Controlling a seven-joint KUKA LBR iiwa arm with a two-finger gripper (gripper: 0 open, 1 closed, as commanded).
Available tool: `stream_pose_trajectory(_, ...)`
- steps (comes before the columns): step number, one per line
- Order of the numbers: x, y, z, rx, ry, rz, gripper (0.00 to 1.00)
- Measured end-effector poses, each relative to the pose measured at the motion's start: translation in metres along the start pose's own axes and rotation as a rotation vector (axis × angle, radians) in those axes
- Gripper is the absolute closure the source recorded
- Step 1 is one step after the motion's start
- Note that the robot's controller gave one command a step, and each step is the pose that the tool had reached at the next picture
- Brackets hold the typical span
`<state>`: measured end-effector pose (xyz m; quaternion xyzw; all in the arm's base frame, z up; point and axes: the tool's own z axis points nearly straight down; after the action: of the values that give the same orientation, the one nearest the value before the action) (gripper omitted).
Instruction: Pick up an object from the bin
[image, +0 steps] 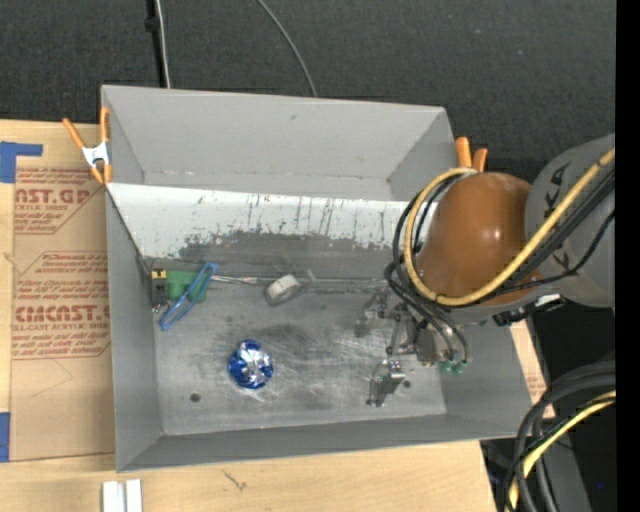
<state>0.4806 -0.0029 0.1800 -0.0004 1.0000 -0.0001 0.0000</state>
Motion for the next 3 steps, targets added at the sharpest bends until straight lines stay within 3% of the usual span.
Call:
stream_pose_trajectory(1,-0.023,0.053,0.059,-0.002,0.003,-0.169,0.00)
stream_pose_trajectory(2,-0.033,0.126,0.108,0.001,-0.005,-0.284,0.00)
stream_pose_trajectory(3,-0.034,0.126,0.105,-0.002,-0.009,-0.280,1.00)
